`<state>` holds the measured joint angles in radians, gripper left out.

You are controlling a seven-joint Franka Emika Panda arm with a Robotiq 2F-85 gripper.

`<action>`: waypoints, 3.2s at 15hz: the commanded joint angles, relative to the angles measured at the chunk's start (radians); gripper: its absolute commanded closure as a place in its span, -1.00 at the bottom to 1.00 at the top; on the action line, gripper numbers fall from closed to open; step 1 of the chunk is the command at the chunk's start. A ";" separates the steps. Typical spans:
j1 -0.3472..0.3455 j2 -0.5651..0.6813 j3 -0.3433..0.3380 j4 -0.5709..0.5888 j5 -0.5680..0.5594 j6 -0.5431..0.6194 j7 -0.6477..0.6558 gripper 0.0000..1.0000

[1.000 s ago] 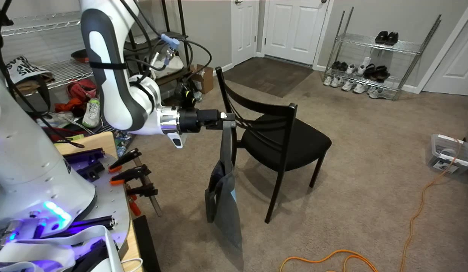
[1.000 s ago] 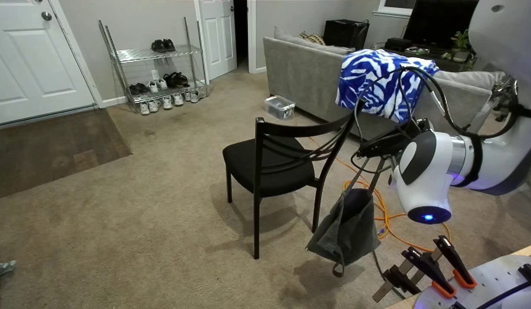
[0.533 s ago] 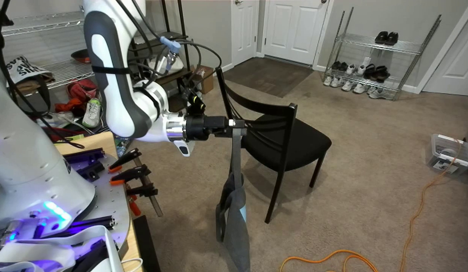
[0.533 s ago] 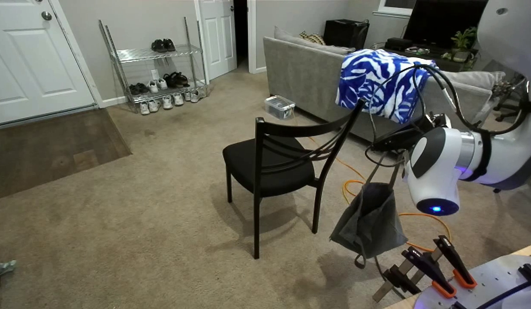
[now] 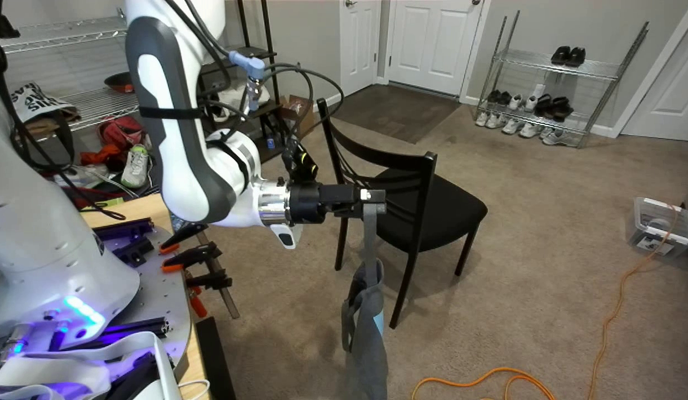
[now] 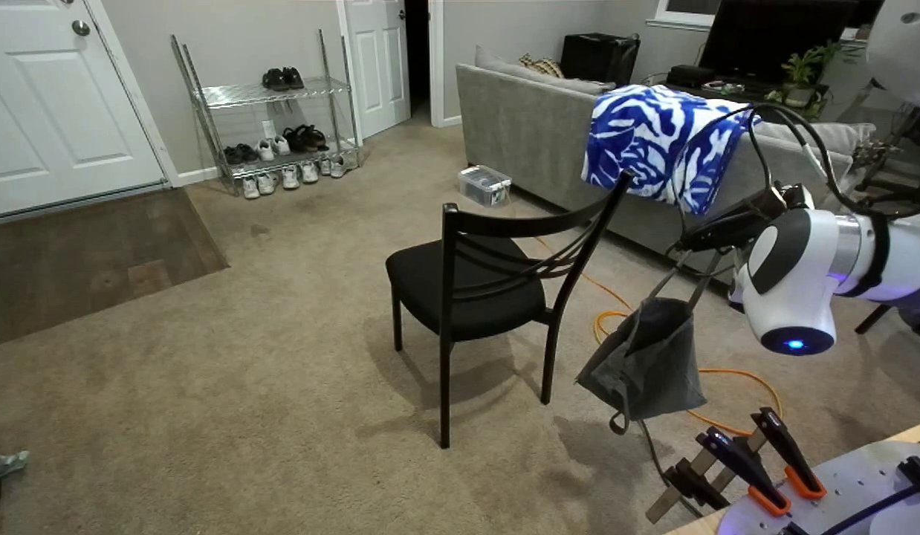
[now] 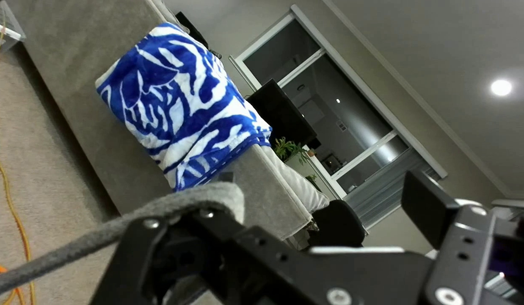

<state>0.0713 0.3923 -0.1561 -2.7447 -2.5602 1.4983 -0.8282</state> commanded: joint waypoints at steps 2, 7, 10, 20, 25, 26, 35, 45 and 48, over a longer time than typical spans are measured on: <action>0.022 -0.006 -0.127 0.060 -0.050 0.107 0.025 -1.00; 0.046 0.017 -0.257 0.167 -0.054 0.241 0.029 -1.00; 0.060 0.030 -0.307 0.215 -0.054 0.291 0.028 -1.00; 0.017 0.085 -0.347 0.430 -0.040 0.422 -0.007 -1.00; -0.120 0.072 -0.194 0.516 -0.035 0.423 -0.085 -1.00; -0.128 0.071 -0.178 0.532 -0.030 0.431 -0.093 -1.00; -0.129 0.037 -0.089 0.627 0.030 0.469 -0.169 -1.00; -0.105 -0.046 -0.027 0.655 0.092 0.451 -0.221 -1.00; -0.113 -0.011 -0.015 0.674 0.065 0.438 -0.188 -1.00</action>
<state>-0.0335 0.3807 -0.1808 -2.0696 -2.4953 1.9407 -1.0143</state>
